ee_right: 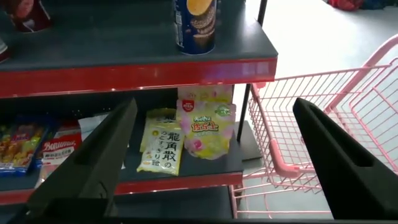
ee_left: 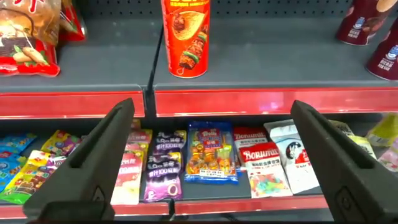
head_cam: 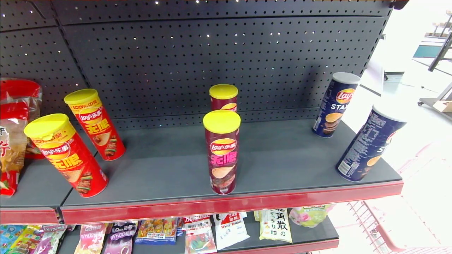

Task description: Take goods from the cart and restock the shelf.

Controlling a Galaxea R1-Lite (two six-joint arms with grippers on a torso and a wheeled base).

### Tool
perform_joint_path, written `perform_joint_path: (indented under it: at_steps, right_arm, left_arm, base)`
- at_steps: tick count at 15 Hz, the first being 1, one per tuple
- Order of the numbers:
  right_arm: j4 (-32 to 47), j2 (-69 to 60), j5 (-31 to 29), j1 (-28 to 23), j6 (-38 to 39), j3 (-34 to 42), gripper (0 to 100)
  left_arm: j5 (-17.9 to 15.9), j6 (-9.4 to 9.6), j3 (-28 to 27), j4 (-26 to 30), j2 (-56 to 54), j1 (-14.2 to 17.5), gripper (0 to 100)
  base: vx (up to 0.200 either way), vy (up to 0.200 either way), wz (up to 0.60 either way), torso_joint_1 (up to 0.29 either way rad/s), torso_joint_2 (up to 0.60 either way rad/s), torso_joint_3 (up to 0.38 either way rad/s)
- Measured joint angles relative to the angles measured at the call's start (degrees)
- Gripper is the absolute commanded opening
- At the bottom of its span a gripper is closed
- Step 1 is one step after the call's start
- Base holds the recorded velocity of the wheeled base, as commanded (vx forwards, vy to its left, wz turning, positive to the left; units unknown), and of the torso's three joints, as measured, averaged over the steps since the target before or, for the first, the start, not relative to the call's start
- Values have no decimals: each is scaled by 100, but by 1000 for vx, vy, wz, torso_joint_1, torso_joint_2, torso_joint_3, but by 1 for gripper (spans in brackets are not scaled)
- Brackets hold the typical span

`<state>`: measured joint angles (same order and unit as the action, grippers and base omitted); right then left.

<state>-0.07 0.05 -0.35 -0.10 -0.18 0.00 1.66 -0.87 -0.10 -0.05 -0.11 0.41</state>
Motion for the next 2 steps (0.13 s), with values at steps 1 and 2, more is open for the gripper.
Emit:
perform_joint_path:
  at_steps: [1,2]
  right_arm:
    - [-2,0,0,2,7,0,100]
    - [0,0,0,7,9,0,100]
  left_arm:
    - [0,0,0,0,0,0,100]
    - [0,0,0,0,0,0,100]
  base:
    - [0,0,0,0,0,0]
    - [0,0,0,0,0,0]
